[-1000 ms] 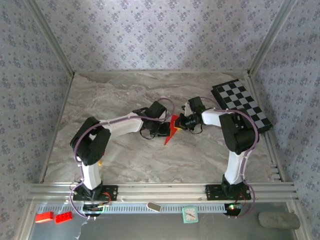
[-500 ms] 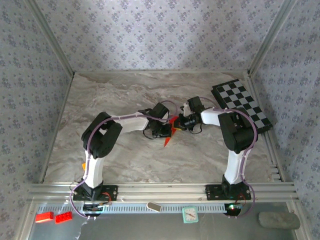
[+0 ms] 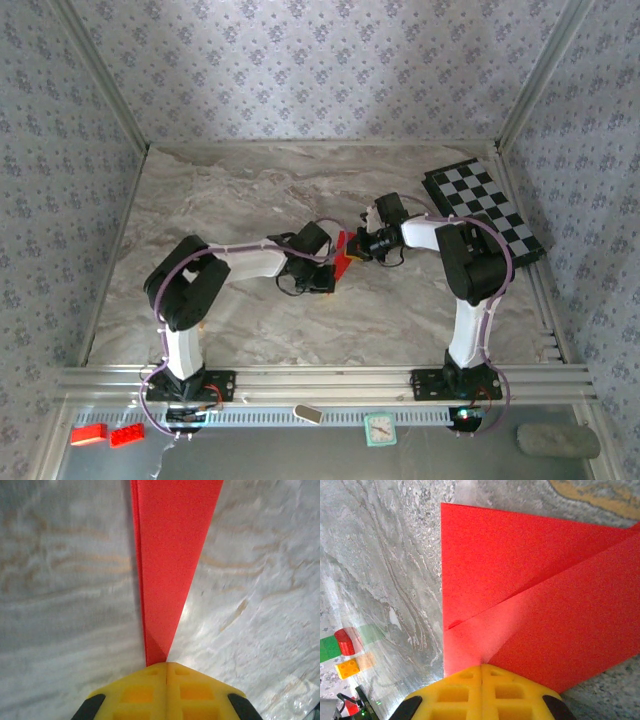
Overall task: Fold a paper plane with a square sheet of paper (pick it up from the middle)
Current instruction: Fold the wing for the fifth time at the center of the table.
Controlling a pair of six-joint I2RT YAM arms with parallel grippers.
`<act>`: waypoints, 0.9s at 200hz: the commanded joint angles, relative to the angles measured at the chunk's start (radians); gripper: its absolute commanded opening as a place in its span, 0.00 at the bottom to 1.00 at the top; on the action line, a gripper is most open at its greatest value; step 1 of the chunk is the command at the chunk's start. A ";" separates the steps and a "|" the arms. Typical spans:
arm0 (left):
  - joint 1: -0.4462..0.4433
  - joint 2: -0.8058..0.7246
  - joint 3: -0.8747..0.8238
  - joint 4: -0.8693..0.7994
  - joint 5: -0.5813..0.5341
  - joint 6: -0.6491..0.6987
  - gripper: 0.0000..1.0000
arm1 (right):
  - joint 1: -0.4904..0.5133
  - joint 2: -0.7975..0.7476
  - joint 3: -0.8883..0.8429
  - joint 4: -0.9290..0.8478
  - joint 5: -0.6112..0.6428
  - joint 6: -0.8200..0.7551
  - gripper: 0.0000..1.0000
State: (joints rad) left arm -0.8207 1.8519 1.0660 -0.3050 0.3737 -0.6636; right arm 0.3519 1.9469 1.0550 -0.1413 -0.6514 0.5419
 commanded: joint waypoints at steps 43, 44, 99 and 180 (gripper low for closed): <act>-0.007 -0.056 0.019 -0.155 0.005 0.020 0.00 | 0.010 0.041 -0.022 -0.120 0.120 -0.029 0.05; -0.006 -0.057 0.022 -0.154 0.005 0.020 0.00 | 0.010 0.040 -0.021 -0.120 0.119 -0.030 0.05; 0.044 -0.075 0.085 -0.038 0.000 -0.027 0.00 | 0.053 0.030 -0.024 -0.089 0.052 0.004 0.05; 0.053 0.056 0.100 -0.042 -0.021 -0.049 0.00 | 0.065 0.018 -0.021 -0.077 0.032 0.014 0.05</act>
State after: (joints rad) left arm -0.7723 1.8893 1.1690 -0.3191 0.3702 -0.7010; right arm 0.4103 1.9408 1.0557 -0.1383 -0.6514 0.5568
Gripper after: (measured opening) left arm 0.048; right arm 0.056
